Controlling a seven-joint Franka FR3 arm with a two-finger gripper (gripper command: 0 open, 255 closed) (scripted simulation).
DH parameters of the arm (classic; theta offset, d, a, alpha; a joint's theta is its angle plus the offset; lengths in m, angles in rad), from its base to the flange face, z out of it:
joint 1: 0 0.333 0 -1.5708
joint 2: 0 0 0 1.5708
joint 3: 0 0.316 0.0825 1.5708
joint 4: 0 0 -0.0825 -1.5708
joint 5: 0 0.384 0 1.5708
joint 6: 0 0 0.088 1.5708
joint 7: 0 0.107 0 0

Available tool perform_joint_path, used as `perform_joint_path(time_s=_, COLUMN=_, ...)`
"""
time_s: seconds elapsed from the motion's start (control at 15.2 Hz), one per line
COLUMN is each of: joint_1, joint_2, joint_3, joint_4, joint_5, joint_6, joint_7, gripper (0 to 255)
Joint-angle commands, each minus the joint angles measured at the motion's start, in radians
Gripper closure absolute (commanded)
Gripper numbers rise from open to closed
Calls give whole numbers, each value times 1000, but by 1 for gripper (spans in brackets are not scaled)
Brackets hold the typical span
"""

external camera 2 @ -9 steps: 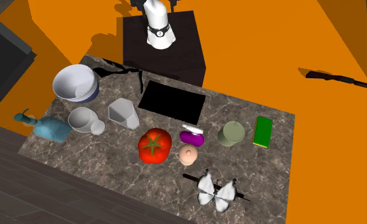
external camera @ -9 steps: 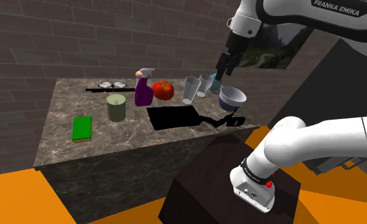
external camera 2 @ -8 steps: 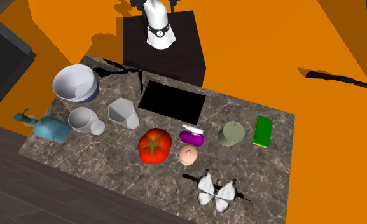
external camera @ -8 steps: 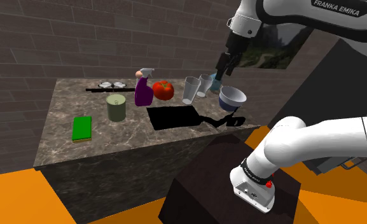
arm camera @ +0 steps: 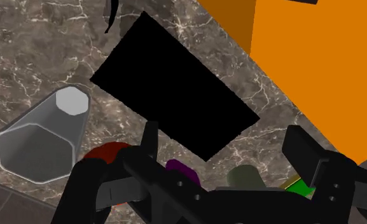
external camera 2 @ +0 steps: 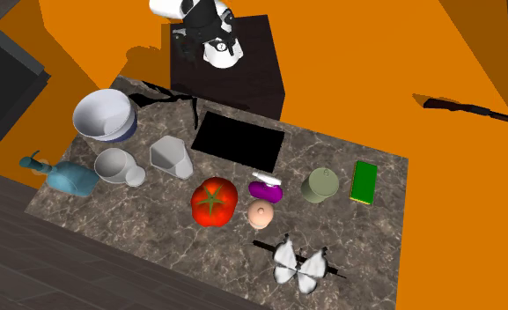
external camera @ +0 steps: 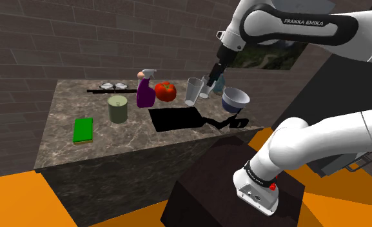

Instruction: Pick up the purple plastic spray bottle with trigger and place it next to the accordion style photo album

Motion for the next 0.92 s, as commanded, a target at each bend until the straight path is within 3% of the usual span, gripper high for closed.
perform_joint_path(time_s=0.0, joint_1=18, joint_2=51, joint_3=-40, joint_4=-12, joint_5=9, joint_6=89, joint_7=-94, gripper=0)
perform_joint_path(time_s=0.46, joint_1=118, joint_2=285, joint_3=-174, joint_4=23, joint_5=124, joint_6=345, joint_7=-436, gripper=0)
perform_joint_path(time_s=0.86, joint_1=215, joint_2=525, joint_3=-264, joint_4=142, joint_5=351, joint_6=464, joint_7=-798, gripper=0)
